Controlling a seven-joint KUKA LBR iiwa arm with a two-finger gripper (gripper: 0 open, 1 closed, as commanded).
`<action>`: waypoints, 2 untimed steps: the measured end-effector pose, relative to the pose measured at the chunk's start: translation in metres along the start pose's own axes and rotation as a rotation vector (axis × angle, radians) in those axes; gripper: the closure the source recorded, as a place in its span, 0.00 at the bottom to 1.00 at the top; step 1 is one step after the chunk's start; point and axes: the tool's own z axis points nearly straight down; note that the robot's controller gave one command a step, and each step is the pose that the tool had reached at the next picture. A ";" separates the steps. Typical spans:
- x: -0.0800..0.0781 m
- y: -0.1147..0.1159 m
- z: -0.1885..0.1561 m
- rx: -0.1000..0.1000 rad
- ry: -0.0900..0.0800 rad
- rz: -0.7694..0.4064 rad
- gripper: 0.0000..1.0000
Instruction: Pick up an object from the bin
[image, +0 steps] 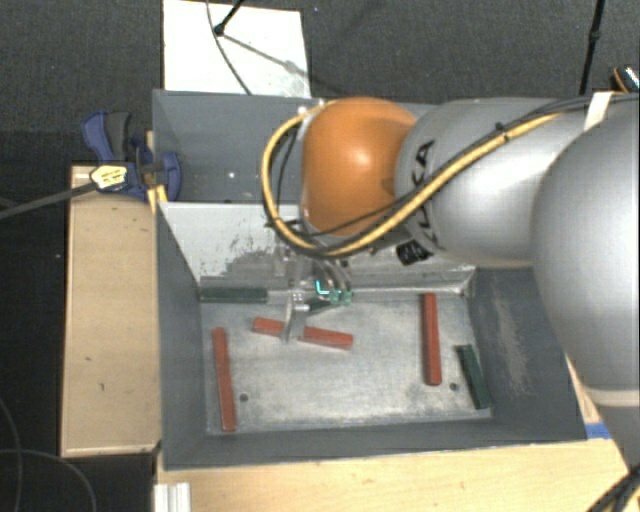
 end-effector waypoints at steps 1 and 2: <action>0.006 -0.044 0.107 0.002 -0.001 0.004 0.00; 0.004 -0.030 0.071 -0.002 -0.012 -0.047 0.00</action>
Offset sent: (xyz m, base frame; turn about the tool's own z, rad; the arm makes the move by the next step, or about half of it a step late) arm -0.0055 -0.0415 -0.1029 0.0011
